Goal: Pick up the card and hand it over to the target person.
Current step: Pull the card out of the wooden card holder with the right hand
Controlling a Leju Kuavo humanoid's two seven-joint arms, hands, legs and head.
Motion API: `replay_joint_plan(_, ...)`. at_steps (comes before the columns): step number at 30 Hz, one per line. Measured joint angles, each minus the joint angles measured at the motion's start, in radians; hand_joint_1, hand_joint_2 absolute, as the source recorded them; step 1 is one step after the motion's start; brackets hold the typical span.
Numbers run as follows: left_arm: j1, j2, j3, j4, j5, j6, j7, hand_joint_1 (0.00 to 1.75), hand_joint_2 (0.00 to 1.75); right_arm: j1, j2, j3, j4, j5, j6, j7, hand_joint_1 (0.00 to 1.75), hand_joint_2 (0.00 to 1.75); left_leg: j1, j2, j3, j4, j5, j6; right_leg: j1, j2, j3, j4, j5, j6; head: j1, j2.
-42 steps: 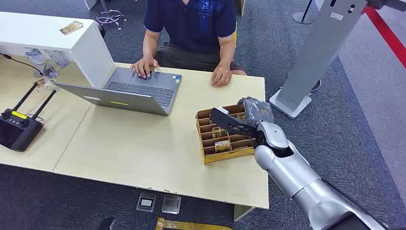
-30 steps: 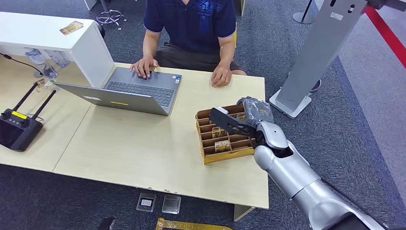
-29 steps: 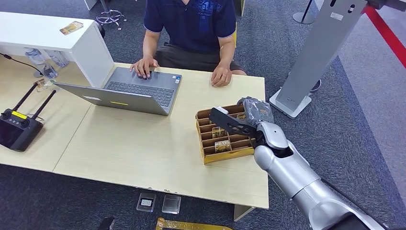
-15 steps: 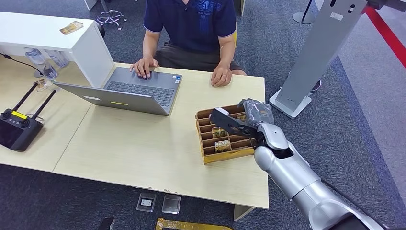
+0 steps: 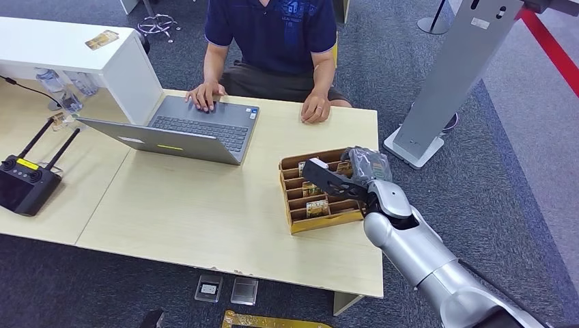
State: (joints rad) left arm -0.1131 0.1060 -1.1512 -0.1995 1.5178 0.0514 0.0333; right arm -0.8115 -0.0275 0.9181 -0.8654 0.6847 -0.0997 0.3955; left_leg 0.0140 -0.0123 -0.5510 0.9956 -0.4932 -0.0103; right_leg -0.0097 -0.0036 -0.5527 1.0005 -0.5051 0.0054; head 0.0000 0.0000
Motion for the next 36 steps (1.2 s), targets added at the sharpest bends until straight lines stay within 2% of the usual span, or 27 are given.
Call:
replay_joint_plan(5, -0.001, 0.002, -0.007, 0.001, -0.005, -0.003, 0.001, 0.0, 0.0, 0.015, -0.018, -0.01, -0.027, 0.005, 0.004, 0.016, 0.93, 1.75, 0.0, -0.001, -0.001, 0.001, -0.001, 0.0, 0.0, -0.001, -0.001, 0.001, -0.001, 0.0, 0.0, 0.0)
replay_joint_plan(9, -0.001, 0.001, -0.009, 0.001, -0.005, -0.005, 0.001, 0.0, 0.0, 0.018, -0.022, -0.013, -0.032, 0.009, 0.006, 0.021, 1.25, 1.75, 0.0, -0.001, -0.001, 0.001, 0.0, 0.0, 0.0, -0.001, 0.0, 0.0, 0.0, 0.0, 0.0, 0.0)
replay_joint_plan(18, -0.002, 0.003, -0.015, 0.001, -0.007, -0.008, 0.001, 0.0, 0.0, 0.029, -0.034, -0.024, -0.049, 0.013, 0.007, 0.031, 1.61, 1.75, 0.0, -0.001, 0.0, 0.001, 0.0, 0.0, 0.0, -0.001, 0.0, 0.0, 0.0, 0.0, 0.0, 0.0)
replay_joint_plan(31, 0.0, 0.005, 0.004, 0.001, 0.004, -0.005, -0.018, 0.0, 0.0, 0.027, -0.025, -0.022, -0.042, 0.024, -0.01, 0.015, 1.61, 1.75, 0.0, 0.0, -0.001, 0.001, 0.0, 0.0, 0.0, 0.0, -0.001, 0.001, 0.0, 0.0, 0.0, 0.0)
replay_joint_plan(36, 0.001, 0.003, 0.009, 0.0, 0.01, -0.001, -0.013, 0.0, 0.0, 0.03, -0.044, -0.03, -0.127, 0.029, -0.02, 0.013, 1.61, 1.75, 0.0, 0.0, 0.0, 0.0, 0.0, 0.0, 0.0, 0.0, 0.0, 0.0, 0.0, 0.0, 0.0, 0.0)
